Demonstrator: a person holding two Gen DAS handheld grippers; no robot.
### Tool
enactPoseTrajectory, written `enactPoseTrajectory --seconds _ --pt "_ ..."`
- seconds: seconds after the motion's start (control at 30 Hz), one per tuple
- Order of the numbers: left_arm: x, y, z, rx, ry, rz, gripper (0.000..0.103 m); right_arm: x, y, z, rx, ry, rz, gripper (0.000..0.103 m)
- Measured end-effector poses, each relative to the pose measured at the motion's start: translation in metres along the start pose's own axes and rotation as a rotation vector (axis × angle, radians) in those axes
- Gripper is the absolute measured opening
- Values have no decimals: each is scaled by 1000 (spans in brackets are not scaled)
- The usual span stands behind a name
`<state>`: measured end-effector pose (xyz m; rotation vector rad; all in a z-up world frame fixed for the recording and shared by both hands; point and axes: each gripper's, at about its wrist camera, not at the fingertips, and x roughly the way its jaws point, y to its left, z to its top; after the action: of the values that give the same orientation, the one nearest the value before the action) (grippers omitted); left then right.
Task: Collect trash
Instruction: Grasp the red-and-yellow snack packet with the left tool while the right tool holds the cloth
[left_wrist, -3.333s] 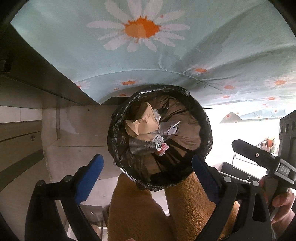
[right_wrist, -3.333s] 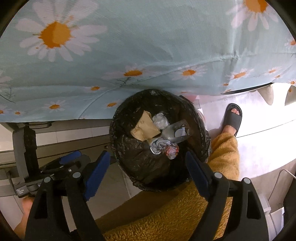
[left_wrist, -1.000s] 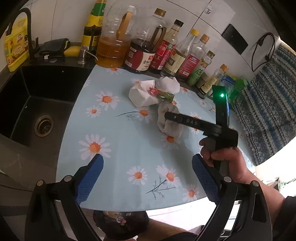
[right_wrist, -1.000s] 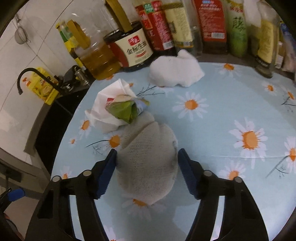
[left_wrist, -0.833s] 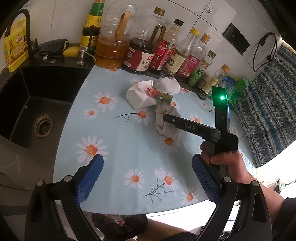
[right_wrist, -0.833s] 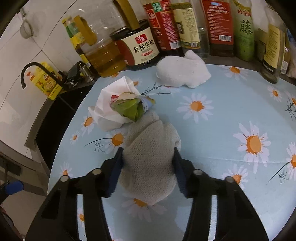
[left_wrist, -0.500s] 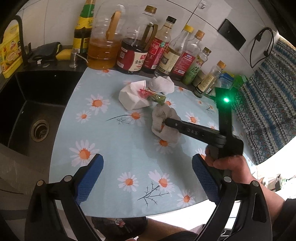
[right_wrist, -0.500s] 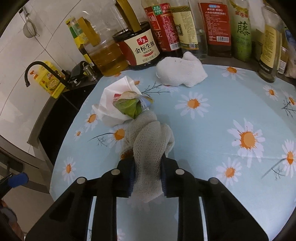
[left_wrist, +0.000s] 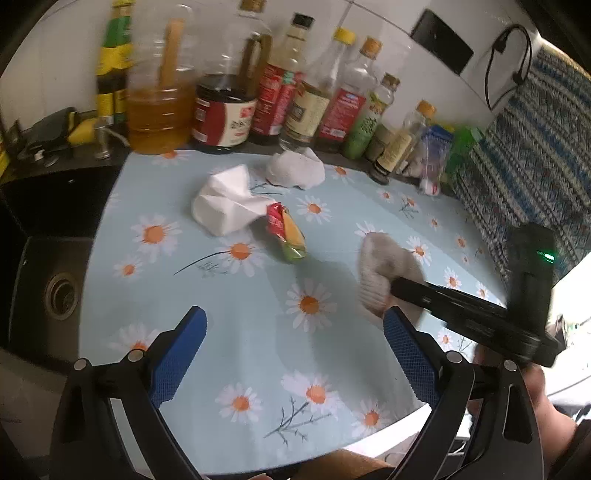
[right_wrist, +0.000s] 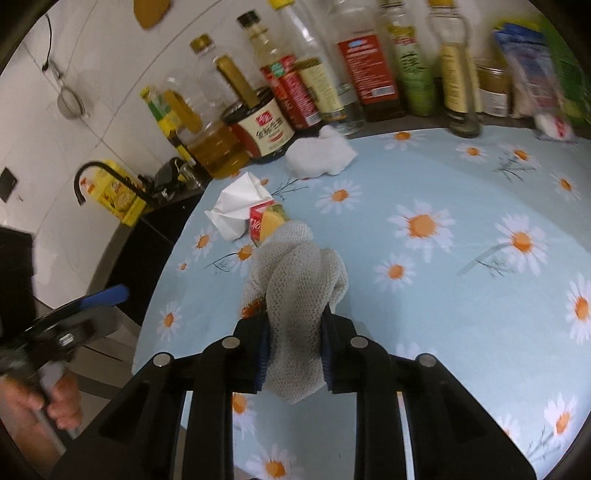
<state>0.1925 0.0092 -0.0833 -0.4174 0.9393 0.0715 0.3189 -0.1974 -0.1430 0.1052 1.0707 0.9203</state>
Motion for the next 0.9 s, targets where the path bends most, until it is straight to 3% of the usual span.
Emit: enactPoseTrajectory --seconds 0.53,0.9 --pt "99 -14 51 11 108 62 94 -53 -38 -20 82 -62 -3 25" --pt "151 -23 69 29 161 181 92 -55 -60 -15 90 -54 24 25"
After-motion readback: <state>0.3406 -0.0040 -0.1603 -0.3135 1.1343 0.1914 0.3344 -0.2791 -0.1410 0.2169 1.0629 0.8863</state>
